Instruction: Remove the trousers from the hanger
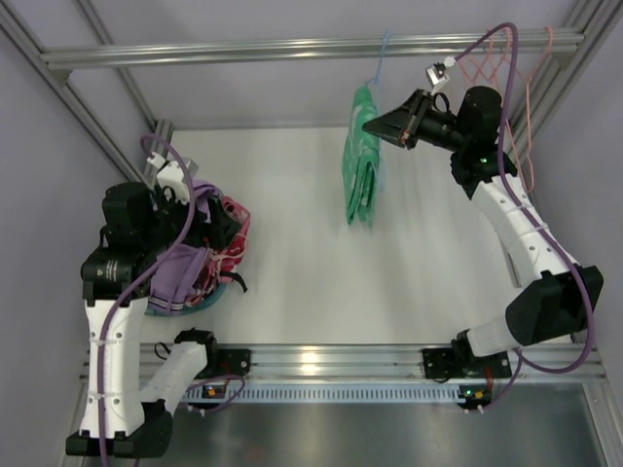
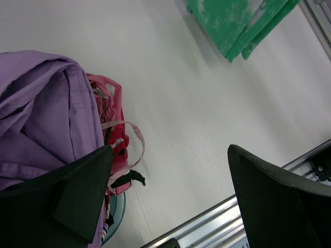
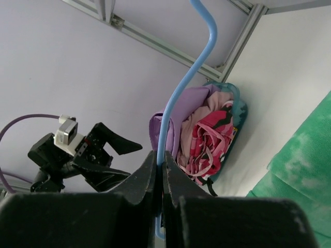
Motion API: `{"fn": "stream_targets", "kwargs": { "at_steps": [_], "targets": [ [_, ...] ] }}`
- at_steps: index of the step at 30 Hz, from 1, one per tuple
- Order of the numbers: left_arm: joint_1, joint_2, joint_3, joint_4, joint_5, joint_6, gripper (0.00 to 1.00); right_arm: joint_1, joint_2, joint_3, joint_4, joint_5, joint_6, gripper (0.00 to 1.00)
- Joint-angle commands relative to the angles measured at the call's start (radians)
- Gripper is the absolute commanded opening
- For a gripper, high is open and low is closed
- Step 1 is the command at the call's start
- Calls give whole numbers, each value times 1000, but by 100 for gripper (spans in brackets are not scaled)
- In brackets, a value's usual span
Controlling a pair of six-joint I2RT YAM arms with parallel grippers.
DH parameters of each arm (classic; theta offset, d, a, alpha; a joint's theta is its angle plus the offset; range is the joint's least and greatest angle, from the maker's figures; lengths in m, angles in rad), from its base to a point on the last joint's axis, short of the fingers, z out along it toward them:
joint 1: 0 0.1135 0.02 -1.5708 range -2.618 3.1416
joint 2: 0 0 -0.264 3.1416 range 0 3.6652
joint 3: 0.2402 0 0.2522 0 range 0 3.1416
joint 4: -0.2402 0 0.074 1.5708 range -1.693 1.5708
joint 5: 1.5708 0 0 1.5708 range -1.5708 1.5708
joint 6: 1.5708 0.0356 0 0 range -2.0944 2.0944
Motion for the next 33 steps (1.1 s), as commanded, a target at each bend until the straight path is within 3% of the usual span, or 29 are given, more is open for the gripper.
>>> {"fn": "stream_targets", "kwargs": {
  "at_steps": [1, 12, 22, 26, 33],
  "targets": [
    [9, -2, -8, 54, 19, -14, 98, 10, -78, 80, 261, -7, 5, 0],
    [9, -65, -89, 132, -18, -86, 98, 10, -51, 172, 354, -5, 43, 0],
    [9, -133, -140, 236, -93, -83, 98, 21, -120, 164, 272, 5, 20, 0],
    [9, -169, -210, 294, 34, 4, 98, 47, -204, 82, 236, 19, 3, 0],
    [8, -206, -402, 555, 198, 8, 98, 75, -285, 18, 157, 39, -11, 0]
  ]
}}
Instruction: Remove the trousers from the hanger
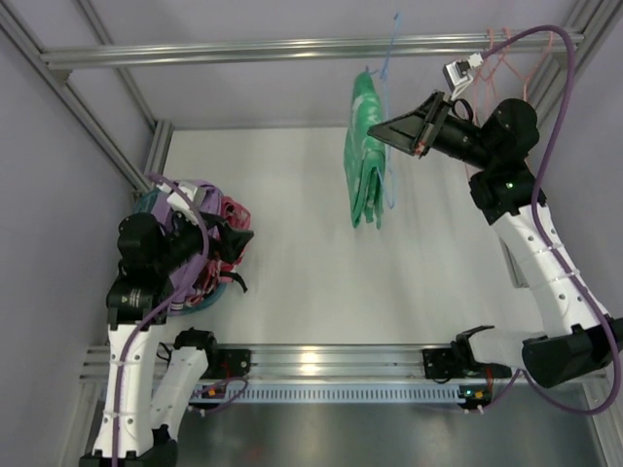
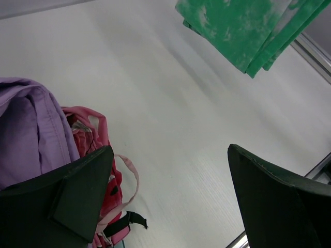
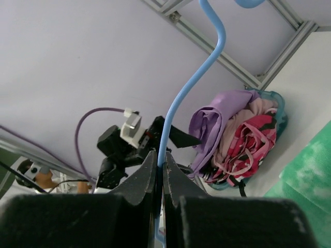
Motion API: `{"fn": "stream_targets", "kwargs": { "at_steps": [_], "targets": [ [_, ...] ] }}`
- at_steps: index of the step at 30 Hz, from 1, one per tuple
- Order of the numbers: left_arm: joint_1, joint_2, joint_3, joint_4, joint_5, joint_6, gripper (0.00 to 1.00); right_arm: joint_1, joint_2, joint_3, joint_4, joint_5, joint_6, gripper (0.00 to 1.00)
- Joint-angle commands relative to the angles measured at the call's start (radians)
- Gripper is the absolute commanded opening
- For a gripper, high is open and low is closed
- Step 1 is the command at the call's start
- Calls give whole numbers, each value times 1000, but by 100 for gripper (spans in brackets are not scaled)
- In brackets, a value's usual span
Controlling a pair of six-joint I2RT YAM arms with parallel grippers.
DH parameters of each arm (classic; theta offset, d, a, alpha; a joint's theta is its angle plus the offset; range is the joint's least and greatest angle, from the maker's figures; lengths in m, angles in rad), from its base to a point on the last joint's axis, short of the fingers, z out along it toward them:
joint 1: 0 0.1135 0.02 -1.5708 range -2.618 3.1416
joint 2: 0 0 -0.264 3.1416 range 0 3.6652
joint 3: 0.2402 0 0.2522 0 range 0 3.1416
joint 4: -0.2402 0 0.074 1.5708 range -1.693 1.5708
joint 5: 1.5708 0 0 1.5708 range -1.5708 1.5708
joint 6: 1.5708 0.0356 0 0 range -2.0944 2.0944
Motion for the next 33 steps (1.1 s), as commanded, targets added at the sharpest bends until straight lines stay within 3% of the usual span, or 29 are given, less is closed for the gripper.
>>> {"fn": "stream_targets", "kwargs": {
  "at_steps": [1, 5, 7, 13, 17, 20, 25, 33],
  "targets": [
    [3, 19, -50, 237, 107, 33, 98, 22, -90, 42, 131, 29, -69, 0],
    [-34, 70, -80, 355, 40, 42, 94, 31, -104, 51, 100, 47, -61, 0],
    [-74, 107, -80, 390, -23, 125, 92, 34, -109, 53, 100, 58, -49, 0],
    [-436, 177, -131, 590, -371, 364, 94, 45, -101, 80, 86, 92, -33, 0],
    [-687, 245, -175, 746, -556, 455, 98, 53, -87, 126, 34, 142, -44, 0],
    [-816, 314, -189, 844, -679, 464, 98, 54, -75, 157, 14, 173, -47, 0],
    [-931, 459, -146, 920, -739, 403, 98, 62, -61, 197, -8, 208, -50, 0],
    [-948, 663, -31, 1032, -796, 265, 98, 71, -38, 229, -31, 254, -41, 0]
  ]
}}
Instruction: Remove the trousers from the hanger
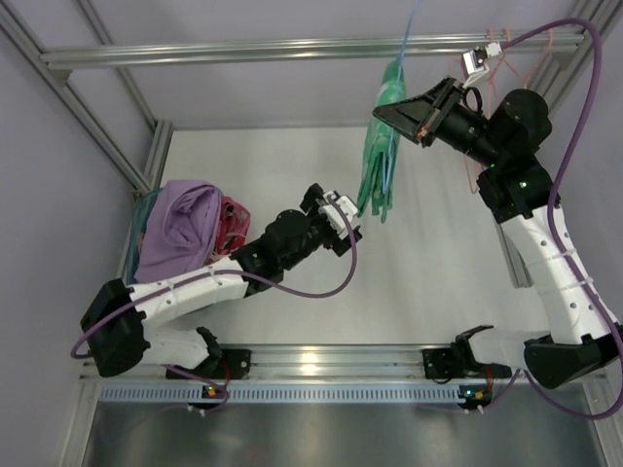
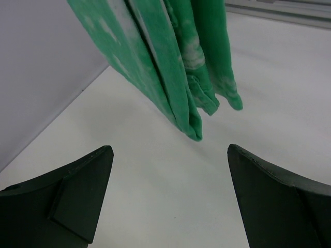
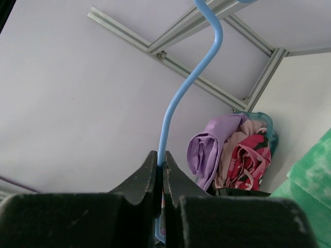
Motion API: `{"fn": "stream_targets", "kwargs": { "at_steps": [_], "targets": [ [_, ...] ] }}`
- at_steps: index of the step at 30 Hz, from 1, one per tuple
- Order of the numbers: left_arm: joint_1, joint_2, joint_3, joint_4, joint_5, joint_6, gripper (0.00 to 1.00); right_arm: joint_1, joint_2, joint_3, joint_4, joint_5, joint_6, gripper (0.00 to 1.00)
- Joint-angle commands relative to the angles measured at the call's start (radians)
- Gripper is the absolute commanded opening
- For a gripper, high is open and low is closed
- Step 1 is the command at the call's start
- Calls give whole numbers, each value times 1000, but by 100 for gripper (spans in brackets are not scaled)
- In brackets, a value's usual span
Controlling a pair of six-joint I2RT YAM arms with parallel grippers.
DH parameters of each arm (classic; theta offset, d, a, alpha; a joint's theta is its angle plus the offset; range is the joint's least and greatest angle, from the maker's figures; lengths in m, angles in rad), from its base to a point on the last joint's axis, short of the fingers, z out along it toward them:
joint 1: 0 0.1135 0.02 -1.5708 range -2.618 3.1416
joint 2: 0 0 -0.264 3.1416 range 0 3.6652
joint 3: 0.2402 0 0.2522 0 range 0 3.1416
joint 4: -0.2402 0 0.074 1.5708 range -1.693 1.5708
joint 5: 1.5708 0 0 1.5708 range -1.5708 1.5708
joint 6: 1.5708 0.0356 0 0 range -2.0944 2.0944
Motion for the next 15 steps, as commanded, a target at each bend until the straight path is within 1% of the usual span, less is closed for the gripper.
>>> {"fn": "stream_targets", "kwargs": {
  "at_steps": [1, 7, 8, 10, 15],
  "targets": [
    [-2, 43, 80, 145, -65, -92, 98, 26, -14, 97, 156, 39, -39, 0],
    [-4, 129, 169, 170, -164, -138, 98, 37, -5, 93, 176, 45, -11, 0],
    [2, 144, 200, 173, -123, -149, 98, 37, -12, 78, 187, 46, -6, 0],
    [2, 155, 206, 174, -119, -155, 98, 37, -17, 76, 184, 46, -6, 0],
    [4, 178, 220, 180, -163, -141, 98, 35, -34, 65, 184, 40, -3, 0]
  ]
}}
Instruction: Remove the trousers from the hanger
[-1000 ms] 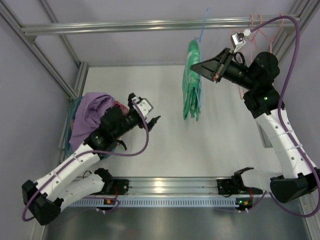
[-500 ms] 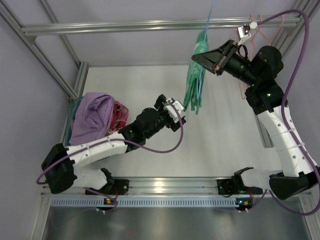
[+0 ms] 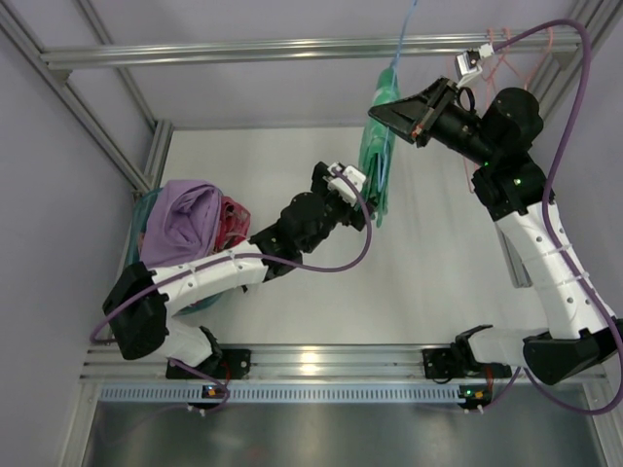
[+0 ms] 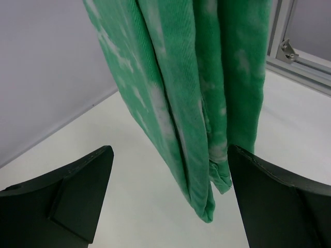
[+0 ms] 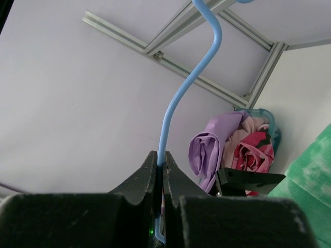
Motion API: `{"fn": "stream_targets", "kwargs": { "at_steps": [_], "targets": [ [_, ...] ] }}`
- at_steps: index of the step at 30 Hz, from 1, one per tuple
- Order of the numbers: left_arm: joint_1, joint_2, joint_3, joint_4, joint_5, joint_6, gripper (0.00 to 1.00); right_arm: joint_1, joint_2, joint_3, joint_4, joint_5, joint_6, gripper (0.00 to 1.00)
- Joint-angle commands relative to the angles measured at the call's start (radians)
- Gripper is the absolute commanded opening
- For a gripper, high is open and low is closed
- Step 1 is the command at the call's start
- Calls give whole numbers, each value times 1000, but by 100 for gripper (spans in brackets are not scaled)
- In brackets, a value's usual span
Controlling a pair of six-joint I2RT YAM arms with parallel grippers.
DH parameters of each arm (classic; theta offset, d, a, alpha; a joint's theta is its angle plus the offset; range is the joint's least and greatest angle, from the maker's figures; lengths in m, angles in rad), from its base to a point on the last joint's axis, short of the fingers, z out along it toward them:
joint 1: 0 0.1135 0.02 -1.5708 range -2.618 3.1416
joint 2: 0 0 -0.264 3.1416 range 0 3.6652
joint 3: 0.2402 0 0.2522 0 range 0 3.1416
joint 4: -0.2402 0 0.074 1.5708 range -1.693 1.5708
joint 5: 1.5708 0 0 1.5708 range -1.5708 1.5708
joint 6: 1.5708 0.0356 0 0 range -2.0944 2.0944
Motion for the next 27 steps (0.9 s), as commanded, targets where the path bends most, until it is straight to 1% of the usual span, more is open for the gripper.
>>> {"fn": "stream_targets", "kwargs": {
  "at_steps": [1, 8, 14, 19, 27],
  "targets": [
    [3, 7, 35, 79, -40, -6, 97, 18, -60, 58, 195, 7, -30, 0],
    [34, -26, -17, 80, -56, 14, 96, 18, -75, 38, 207, -5, -27, 0],
    [72, -36, -22, 72, -48, 0, 96, 21, -80, 18, 223, -19, -14, 0],
    [83, -42, -27, 72, -40, -2, 96, 24, -84, 12, 223, -28, -17, 0],
    [86, -100, -86, 46, -40, -28, 97, 22, -78, 18, 226, -30, -27, 0]
  ]
}}
